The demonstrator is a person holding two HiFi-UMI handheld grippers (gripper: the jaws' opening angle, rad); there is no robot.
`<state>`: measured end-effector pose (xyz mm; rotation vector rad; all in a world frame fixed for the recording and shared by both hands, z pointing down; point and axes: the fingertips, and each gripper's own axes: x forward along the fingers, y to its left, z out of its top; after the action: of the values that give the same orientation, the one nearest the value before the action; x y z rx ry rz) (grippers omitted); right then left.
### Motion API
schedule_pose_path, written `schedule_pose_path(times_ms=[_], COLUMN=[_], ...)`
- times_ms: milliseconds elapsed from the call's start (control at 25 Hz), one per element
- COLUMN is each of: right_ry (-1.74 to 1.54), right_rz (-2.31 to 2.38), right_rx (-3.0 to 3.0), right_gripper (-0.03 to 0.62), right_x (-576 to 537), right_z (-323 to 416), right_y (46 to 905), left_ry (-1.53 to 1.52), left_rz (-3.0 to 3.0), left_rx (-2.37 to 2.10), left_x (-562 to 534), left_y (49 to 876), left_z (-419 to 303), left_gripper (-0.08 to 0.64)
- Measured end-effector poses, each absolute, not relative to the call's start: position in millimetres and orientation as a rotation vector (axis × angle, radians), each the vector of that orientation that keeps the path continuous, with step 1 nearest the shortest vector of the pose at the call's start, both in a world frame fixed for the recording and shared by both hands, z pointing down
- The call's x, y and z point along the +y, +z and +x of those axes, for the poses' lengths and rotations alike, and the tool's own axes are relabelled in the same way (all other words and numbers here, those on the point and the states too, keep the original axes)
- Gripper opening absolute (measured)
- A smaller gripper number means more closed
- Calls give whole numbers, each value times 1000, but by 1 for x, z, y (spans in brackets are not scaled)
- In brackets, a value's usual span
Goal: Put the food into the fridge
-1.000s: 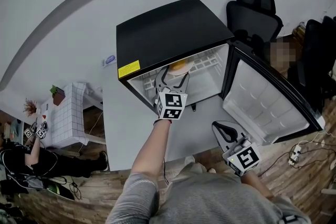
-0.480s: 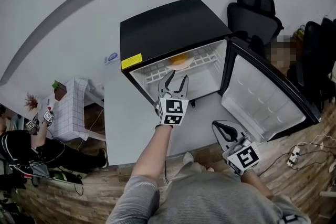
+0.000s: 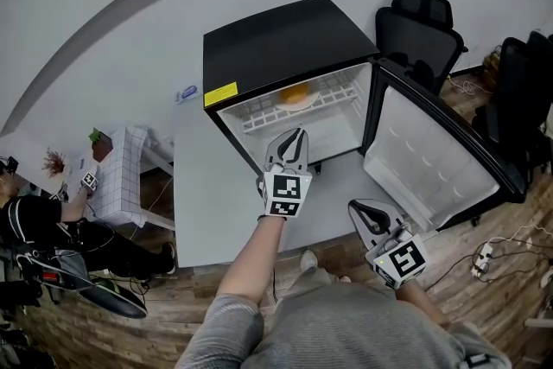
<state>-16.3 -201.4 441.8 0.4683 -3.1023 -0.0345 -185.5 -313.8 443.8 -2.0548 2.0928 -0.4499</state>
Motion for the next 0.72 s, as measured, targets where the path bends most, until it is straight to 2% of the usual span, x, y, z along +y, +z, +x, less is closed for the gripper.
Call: schedule_pose_path(times_ms=[120, 720], right_ry=[-39, -44], right_rz=[466, 486], right_rx=[-3104, -3108], right_gripper=[12, 12], right_x=[-199, -193], right_z=[-14, -4], right_y=[441, 439], left_ry=[-417, -206], left_rz=[-2077, -2202], left_rx=[2070, 2056], left_x=[-305, -231], left_y=[440, 427], left_z=[-174, -118], left_gripper=[12, 11])
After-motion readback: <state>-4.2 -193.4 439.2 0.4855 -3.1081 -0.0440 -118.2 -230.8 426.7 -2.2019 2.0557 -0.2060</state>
